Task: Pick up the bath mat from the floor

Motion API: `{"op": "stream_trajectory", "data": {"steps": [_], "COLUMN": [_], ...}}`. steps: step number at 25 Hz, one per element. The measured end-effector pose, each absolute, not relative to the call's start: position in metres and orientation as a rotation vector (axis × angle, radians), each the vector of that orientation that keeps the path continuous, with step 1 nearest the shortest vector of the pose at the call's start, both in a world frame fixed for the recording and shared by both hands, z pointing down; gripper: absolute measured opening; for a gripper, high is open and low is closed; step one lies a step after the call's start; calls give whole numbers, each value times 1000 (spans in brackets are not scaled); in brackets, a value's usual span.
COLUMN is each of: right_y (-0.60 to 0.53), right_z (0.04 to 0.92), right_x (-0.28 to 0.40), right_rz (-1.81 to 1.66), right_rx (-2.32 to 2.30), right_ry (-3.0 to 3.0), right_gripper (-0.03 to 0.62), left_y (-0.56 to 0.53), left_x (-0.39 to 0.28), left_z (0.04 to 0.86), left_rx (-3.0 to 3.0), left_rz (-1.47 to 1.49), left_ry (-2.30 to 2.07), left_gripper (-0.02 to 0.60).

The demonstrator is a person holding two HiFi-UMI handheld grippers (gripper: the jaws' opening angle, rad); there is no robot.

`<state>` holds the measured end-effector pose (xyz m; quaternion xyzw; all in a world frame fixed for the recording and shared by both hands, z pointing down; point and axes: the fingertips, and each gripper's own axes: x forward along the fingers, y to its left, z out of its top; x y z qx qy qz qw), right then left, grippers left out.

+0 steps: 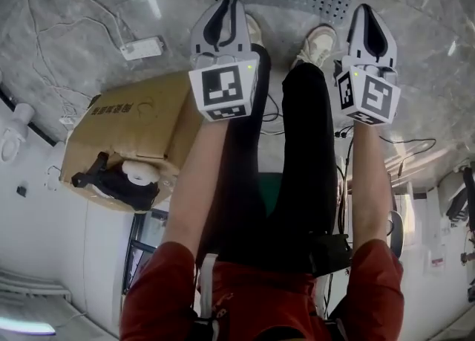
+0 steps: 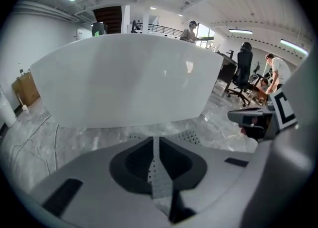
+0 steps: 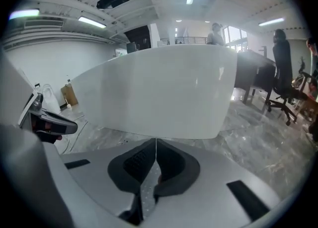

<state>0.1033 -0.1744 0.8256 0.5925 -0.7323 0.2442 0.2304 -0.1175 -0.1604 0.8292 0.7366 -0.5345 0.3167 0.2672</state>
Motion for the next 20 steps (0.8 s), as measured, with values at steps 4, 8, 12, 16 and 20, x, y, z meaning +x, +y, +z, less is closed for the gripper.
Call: {"op": "stream_trajectory", "data": {"steps": [4,8,12,16,20], "right_y": [-177,-174,-167,-152,-144], "right_z": [871,920,966,1011,1049], "right_x": [105,114,122,125,136], "right_rz": [694,746,810,931,1011], "right_rx": [1584,1568,1551,1511,1498], "right_ry": [-1987,-1909,-1838,-1768,-1691], "right_gripper": [14,19,72,140,207], "left_y": [-155,-141,-132,-131,-127], "left_x": [-129,-135,-141,-152,-165], "left_z": [875,920,963,1003,1036], "left_rx": [1924,1886,1844,1789,1734], "left_rz": [908,971,1008,1011,1035], "left_ry": [-1440,-1391,-1349,-1335,-1331], "left_gripper": [17,33,109,180,233]}}
